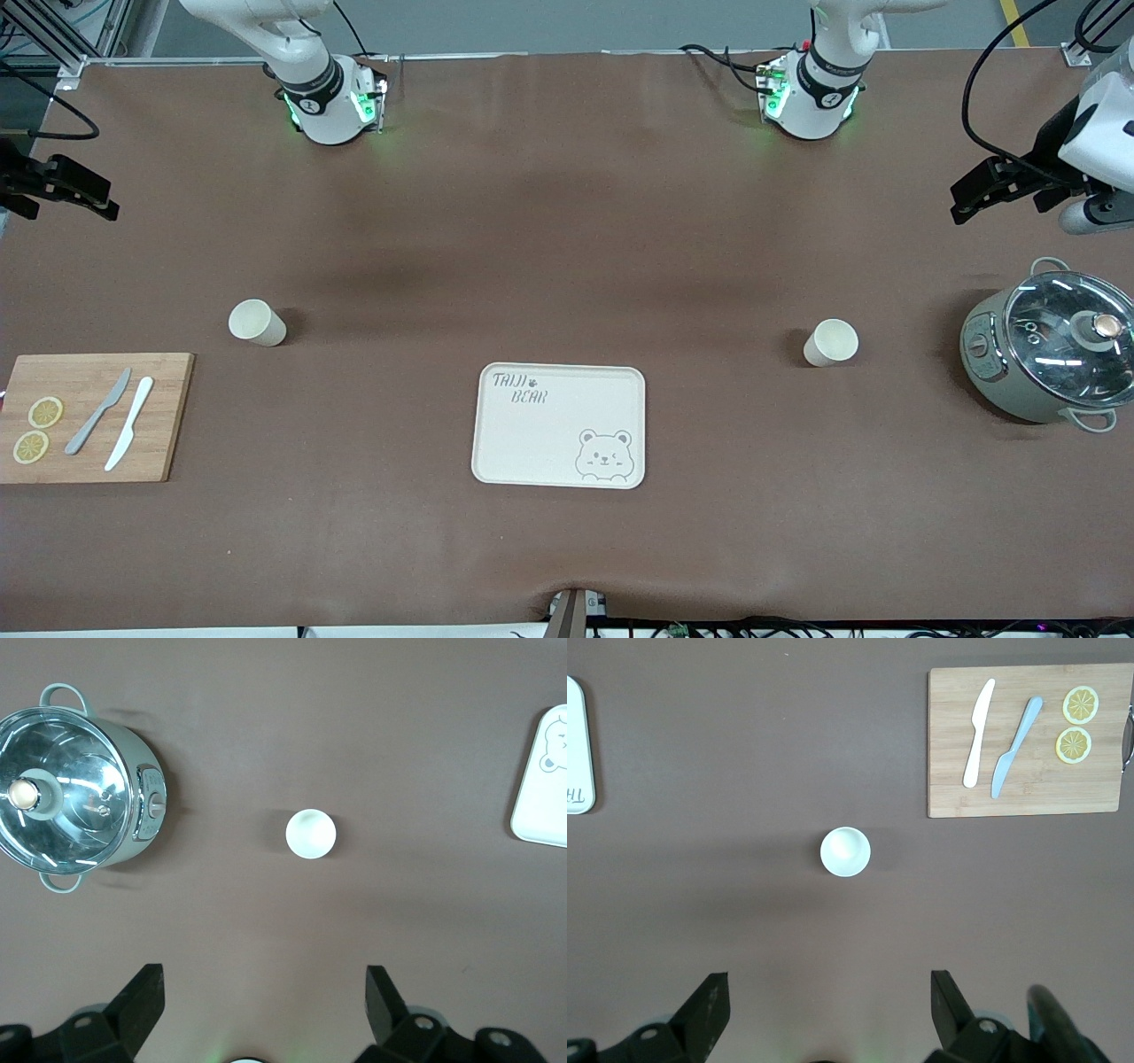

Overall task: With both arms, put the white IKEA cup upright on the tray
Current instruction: 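Move the left gripper from rest toward the white cup beside the pot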

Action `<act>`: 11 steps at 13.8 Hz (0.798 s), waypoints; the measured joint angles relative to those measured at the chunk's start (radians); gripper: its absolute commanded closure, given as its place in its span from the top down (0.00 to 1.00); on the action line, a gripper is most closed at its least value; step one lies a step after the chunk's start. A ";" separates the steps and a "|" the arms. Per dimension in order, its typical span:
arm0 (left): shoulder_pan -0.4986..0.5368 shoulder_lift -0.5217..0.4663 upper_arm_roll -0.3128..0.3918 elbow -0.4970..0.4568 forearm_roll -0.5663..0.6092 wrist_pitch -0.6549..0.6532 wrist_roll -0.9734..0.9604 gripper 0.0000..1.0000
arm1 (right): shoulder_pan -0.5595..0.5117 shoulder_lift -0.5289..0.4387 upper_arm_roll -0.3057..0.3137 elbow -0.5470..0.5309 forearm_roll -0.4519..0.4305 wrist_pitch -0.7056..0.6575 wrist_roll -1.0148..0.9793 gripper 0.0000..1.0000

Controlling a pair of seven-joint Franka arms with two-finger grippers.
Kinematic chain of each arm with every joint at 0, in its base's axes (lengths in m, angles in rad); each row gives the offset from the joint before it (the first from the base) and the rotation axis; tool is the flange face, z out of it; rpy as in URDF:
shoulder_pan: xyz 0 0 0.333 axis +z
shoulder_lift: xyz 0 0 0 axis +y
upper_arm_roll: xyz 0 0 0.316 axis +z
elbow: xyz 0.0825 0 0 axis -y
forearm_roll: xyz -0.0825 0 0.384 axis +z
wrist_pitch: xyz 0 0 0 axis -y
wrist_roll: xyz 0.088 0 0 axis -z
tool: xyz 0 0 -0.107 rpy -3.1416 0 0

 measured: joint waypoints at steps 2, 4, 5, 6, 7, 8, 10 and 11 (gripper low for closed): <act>0.001 0.000 0.000 0.002 0.000 -0.003 0.000 1.00 | 0.000 0.000 0.000 0.000 0.000 0.000 0.000 1.00; 0.002 -0.001 0.002 0.003 0.000 -0.004 0.000 1.00 | 0.000 0.000 0.000 0.000 0.000 0.000 0.000 1.00; 0.003 -0.001 0.003 0.004 0.000 -0.004 0.000 1.00 | 0.000 0.000 0.000 0.000 0.000 0.000 0.000 1.00; 0.004 -0.001 0.004 0.009 0.000 -0.004 0.000 1.00 | 0.000 0.000 0.000 0.000 0.000 0.000 0.000 1.00; 0.008 -0.001 0.005 0.017 0.000 -0.004 0.000 1.00 | 0.000 0.000 0.000 0.000 0.000 0.000 0.000 1.00; 0.014 -0.001 0.006 0.022 0.001 -0.005 0.000 1.00 | 0.000 0.000 0.000 0.000 0.001 0.001 0.000 1.00; 0.036 0.009 0.009 0.022 0.001 -0.006 0.000 1.00 | 0.000 0.001 0.000 0.000 0.001 0.002 0.000 1.00; 0.043 0.019 0.010 0.021 0.001 -0.006 0.000 1.00 | 0.000 0.001 0.000 0.000 0.001 0.003 0.000 1.00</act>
